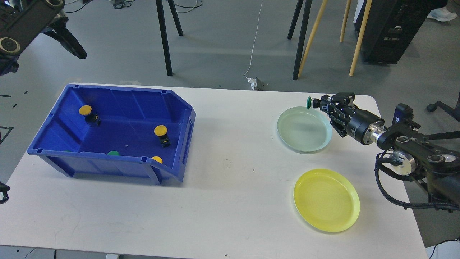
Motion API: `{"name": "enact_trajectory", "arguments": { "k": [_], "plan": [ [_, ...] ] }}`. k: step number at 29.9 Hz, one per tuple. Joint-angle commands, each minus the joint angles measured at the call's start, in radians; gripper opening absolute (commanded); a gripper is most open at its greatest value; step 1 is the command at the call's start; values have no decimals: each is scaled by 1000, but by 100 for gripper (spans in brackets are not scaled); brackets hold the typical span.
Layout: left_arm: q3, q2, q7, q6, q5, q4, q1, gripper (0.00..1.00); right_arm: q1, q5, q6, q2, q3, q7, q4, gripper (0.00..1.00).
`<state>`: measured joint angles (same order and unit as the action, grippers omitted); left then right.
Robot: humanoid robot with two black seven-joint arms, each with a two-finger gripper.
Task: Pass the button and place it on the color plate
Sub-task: 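Lower the green button onto the pale green plate and open the right gripper, then reach the left gripper into the bin toward a yellow button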
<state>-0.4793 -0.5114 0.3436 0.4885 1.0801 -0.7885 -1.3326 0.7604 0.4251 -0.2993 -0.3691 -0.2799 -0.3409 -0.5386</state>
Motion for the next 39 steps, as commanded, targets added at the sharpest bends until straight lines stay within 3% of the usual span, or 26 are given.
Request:
{"name": "enact_trajectory", "arguments": {
  "k": [1,3,8,15,19,25,28,32,39],
  "plan": [
    [7,-1,0,0,3,0,7,99,-3,-2,-1,81,27,-4,118,23],
    [7,-1,0,0,3,0,19,99,-1,-2,-1,122,27,-4,169,30],
    [8,-4,-1,0,9,0,29,99,7,-2,2,154,27,-1,206,64],
    [14,-36,-9,0,125,0,91,99,30,-12,-11,145,13,0,203,84],
    [71,-108,-11,0,237,-55,128,99,53,-14,-14,113,7,0,200,86],
    [260,-324,-15,0,473,-306,142,99,106,-14,-21,18,7,0,200,88],
    [338,-360,-27,0,549,-366,148,99,123,-14,-52,-17,7,2,201,88],
    [403,-331,-61,0,636,-361,194,99,139,-14,-64,-60,7,3,201,88],
    [416,-98,-67,0,787,-200,325,99,155,-15,-87,-102,2,5,201,88]
  ]
}}
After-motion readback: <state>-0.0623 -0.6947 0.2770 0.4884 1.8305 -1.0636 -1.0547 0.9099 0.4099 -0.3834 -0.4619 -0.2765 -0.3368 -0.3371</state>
